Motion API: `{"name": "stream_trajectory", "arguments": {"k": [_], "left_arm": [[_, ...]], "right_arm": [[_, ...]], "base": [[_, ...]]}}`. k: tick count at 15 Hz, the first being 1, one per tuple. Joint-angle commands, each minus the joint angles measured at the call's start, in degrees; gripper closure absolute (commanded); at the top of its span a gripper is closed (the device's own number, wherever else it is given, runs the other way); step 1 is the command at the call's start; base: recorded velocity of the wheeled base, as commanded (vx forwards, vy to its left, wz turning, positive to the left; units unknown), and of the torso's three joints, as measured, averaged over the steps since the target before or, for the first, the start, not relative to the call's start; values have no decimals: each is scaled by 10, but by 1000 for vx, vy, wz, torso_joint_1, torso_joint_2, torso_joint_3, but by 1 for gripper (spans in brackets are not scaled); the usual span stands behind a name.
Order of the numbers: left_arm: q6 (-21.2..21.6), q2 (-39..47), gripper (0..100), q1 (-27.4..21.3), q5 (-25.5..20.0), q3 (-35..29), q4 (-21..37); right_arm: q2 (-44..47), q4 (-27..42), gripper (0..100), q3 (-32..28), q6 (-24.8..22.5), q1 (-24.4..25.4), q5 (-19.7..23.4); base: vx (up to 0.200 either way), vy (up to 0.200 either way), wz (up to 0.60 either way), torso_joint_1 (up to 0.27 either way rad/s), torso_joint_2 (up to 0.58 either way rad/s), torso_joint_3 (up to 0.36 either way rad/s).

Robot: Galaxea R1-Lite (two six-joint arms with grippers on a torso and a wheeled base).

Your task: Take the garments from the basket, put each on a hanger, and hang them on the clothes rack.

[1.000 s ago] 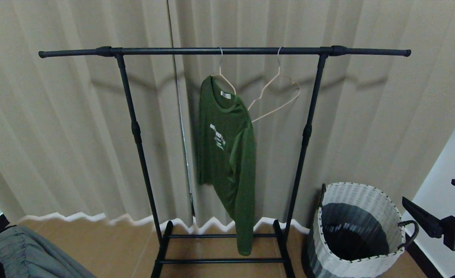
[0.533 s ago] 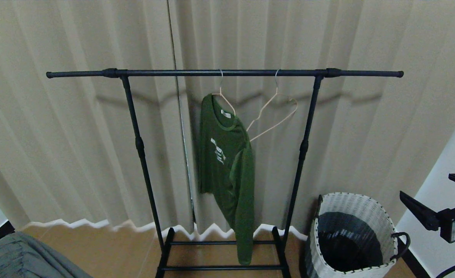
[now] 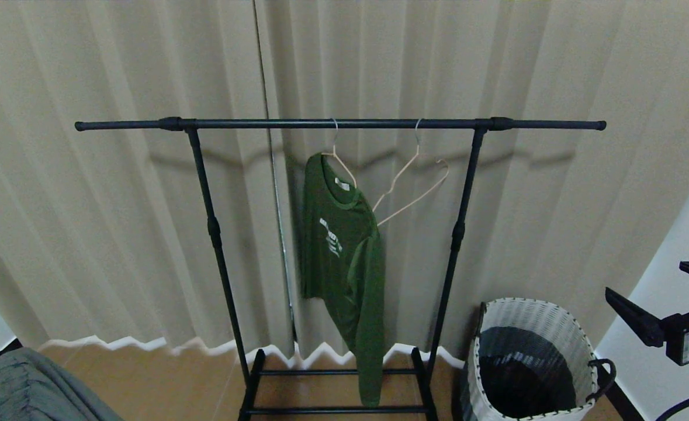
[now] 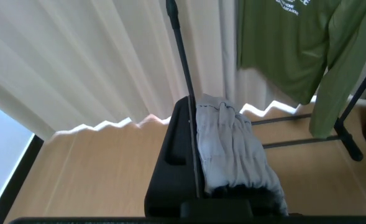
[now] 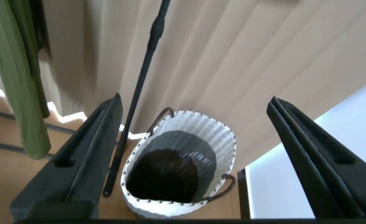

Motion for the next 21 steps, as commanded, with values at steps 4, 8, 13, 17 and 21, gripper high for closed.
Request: {"name": "stream_trajectory", "arguments": {"k": [4, 8, 13, 17, 21], "left_arm": [[-1, 0, 100, 0, 0, -1, 0], [0, 0, 100, 0, 0, -1, 0], [0, 0, 100, 0, 0, 0, 0], [0, -1, 100, 0, 1, 3, 0], [-1, 1, 100, 0, 1, 0, 0]], "right_arm": [[1, 0, 0, -13, 7, -1, 1], [1, 3, 0, -19, 8, -2, 7], [2, 4, 0, -20, 8, -1, 7], [11, 2, 0, -21, 8, -2, 7], [19, 2, 0, -27, 8, -2, 7]], "base": [[200, 0, 0, -2, -5, 4], [200, 0, 0, 7, 1, 1], [200, 0, 0, 3, 0, 0], [100, 0, 0, 4, 1, -1], [0, 0, 0, 0, 0, 0]]}}
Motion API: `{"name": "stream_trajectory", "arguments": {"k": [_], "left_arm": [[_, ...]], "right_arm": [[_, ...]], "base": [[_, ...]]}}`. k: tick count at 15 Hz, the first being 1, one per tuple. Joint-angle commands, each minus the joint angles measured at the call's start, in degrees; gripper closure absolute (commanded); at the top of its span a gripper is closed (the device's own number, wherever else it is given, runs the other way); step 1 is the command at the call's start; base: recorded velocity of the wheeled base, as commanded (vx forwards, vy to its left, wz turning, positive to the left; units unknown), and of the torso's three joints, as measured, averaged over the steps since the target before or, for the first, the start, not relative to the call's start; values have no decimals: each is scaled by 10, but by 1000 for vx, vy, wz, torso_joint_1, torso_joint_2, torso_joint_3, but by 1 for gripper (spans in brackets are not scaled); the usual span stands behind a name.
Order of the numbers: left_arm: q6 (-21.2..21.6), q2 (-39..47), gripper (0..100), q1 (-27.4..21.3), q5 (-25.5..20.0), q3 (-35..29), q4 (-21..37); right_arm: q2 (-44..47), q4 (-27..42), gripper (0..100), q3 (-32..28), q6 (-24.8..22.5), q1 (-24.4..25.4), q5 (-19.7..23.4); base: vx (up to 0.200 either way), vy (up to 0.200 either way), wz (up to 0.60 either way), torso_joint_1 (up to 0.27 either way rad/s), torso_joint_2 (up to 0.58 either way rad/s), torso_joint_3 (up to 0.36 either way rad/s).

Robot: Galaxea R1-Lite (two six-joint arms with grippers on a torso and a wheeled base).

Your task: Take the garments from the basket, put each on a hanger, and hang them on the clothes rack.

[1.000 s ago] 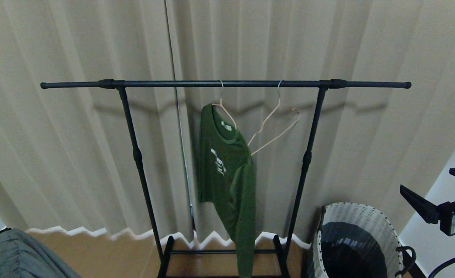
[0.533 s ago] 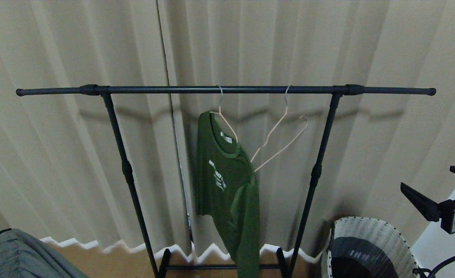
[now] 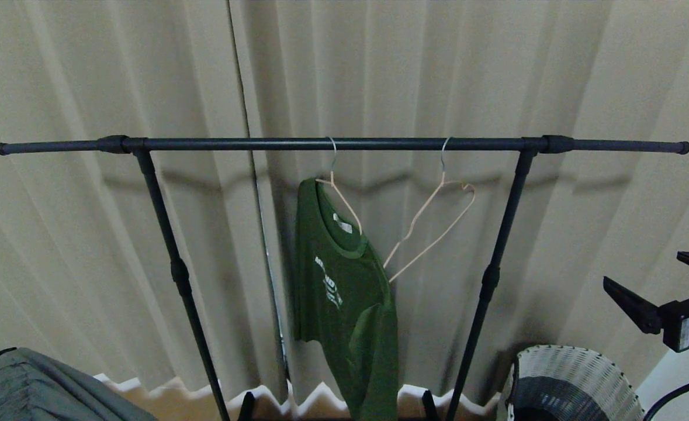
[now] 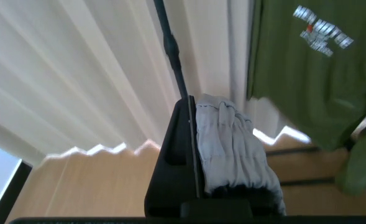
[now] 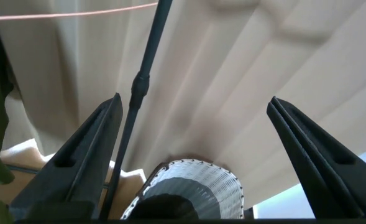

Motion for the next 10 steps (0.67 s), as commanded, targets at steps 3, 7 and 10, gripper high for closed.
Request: {"name": "stream_trajectory", "arguments": {"k": [3, 7, 10], "left_arm": [[0, 4, 100, 0, 1, -3, 0], [0, 3, 100, 0, 1, -2, 0], [1, 2, 100, -1, 0, 2, 0]], "right_arm": [[5, 1, 0, -4, 0, 1, 0], [14, 2, 0, -13, 1, 1, 1], [22, -1, 0, -18, 5, 0, 2]], "base": [[0, 67, 0, 1, 1, -1], [0, 200, 0, 4, 1, 1], [0, 133, 0, 2, 0, -3]]}}
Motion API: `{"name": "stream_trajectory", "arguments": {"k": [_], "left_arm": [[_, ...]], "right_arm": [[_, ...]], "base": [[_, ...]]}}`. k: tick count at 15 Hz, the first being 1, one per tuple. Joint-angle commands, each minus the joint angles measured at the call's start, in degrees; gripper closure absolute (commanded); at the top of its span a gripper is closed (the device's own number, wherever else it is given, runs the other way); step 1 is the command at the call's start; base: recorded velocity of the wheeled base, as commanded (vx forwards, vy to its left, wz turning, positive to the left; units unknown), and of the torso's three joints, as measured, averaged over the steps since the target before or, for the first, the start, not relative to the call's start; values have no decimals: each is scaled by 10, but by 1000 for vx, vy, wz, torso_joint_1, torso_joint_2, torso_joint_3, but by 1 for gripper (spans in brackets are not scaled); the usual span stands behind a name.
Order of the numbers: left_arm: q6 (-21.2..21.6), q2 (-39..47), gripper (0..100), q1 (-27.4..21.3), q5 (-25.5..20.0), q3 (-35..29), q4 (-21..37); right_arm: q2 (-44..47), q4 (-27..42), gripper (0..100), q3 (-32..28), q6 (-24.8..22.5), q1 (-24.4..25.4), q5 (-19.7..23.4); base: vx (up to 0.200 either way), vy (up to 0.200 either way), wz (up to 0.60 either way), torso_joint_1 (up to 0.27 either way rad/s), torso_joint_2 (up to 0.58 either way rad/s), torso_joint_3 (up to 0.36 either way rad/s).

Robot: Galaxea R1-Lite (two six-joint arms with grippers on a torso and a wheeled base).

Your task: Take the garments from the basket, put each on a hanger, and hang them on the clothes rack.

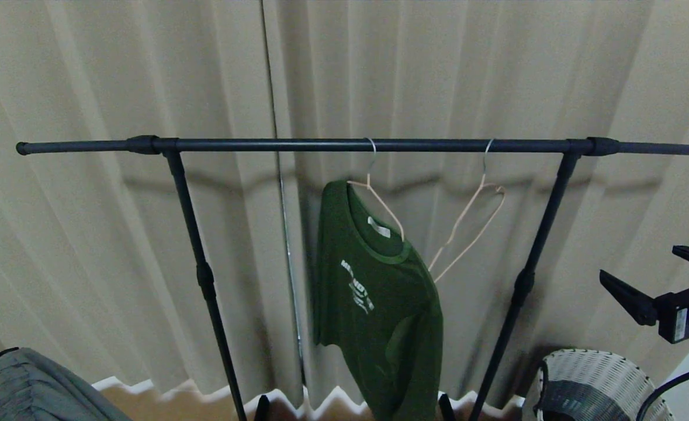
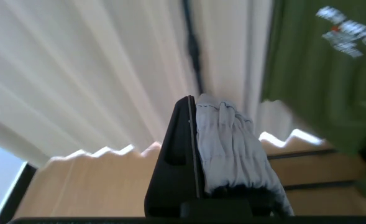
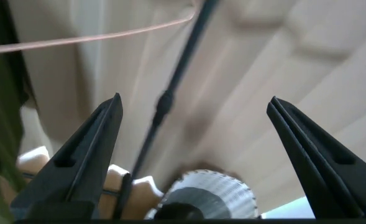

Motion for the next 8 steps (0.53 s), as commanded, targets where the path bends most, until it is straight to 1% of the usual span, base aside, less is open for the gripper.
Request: {"name": "stream_trajectory", "arguments": {"k": [1, 2, 3, 5, 7, 8], "left_arm": [[2, -1, 100, -1, 0, 8, 0], [3, -1, 100, -2, 0, 11, 0], [2, -12, 100, -16, 0, 15, 0], [1, -26, 100, -24, 0, 17, 0], [5, -27, 100, -24, 1, 18, 0], [5, -27, 100, -24, 1, 18, 0]], "right_arm": [[16, 1, 0, -12, 5, 1, 8], [24, 1, 0, -15, 8, 2, 14], [41, 2, 0, -26, 13, 11, 26], [71, 1, 0, -48, 27, 43, 31], [125, 7, 0, -114, 108, 109, 25], [155, 6, 0, -142, 119, 119, 23]], "base": [[0, 0, 0, 0, 0, 0], [0, 0, 0, 0, 0, 0], [0, 0, 0, 0, 0, 0], [0, 0, 0, 0, 0, 0], [0, 0, 0, 0, 0, 0], [0, 0, 0, 0, 0, 0]]}}
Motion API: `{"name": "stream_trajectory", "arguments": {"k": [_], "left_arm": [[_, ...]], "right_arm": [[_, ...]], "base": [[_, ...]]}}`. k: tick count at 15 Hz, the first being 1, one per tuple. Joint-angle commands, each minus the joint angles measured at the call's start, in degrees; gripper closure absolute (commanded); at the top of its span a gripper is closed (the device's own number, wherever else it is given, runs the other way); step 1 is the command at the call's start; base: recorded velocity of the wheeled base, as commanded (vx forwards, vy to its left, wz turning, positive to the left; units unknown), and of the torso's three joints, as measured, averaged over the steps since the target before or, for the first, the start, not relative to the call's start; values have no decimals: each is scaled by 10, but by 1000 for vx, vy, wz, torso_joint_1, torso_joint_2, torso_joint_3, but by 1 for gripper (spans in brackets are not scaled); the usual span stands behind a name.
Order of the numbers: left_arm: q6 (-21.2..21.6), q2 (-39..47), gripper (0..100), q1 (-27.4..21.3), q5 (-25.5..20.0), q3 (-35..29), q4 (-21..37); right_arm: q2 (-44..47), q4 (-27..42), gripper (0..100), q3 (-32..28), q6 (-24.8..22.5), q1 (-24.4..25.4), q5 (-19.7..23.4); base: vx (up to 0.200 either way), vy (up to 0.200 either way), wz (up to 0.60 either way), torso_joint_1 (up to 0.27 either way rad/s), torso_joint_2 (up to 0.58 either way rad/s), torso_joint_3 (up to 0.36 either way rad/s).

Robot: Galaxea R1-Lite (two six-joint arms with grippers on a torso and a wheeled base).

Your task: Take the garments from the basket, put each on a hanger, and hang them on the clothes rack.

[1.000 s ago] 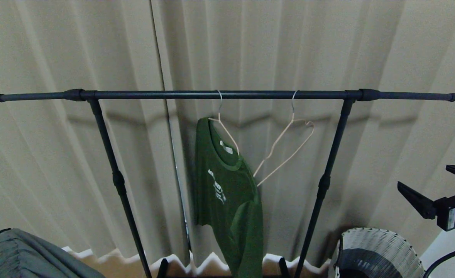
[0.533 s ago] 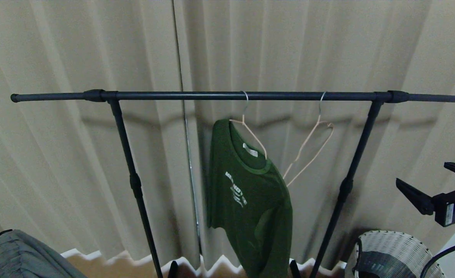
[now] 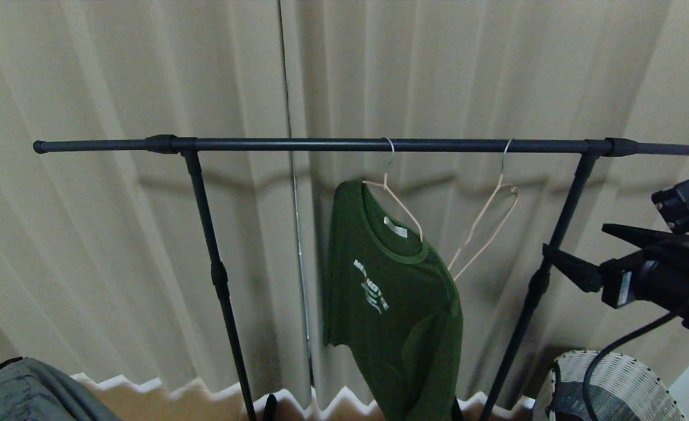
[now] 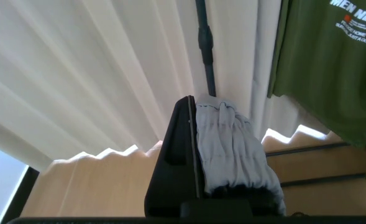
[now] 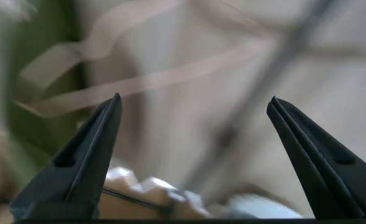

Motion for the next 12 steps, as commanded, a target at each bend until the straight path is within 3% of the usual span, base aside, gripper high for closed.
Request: {"name": "stream_trajectory", "arguments": {"k": [1, 6, 8, 10, 12], "left_arm": [[0, -4, 100, 0, 0, 1, 0], [0, -4, 100, 0, 0, 2, 0], [0, -5, 100, 0, 0, 2, 0], [1, -5, 100, 0, 0, 2, 0], [1, -5, 100, -1, 0, 3, 0]], "right_arm": [[85, 0, 0, -65, 23, 36, -8], [167, 2, 0, -141, 49, 79, -40], [191, 4, 0, -162, 51, 89, -61], [236, 4, 0, -196, 53, 91, -114], [248, 5, 0, -203, 55, 91, -121]], "base": [[0, 0, 0, 0, 0, 0], [0, 0, 0, 0, 0, 0], [0, 0, 0, 0, 0, 0], [0, 0, 0, 0, 0, 0], [0, 0, 0, 0, 0, 0]]}}
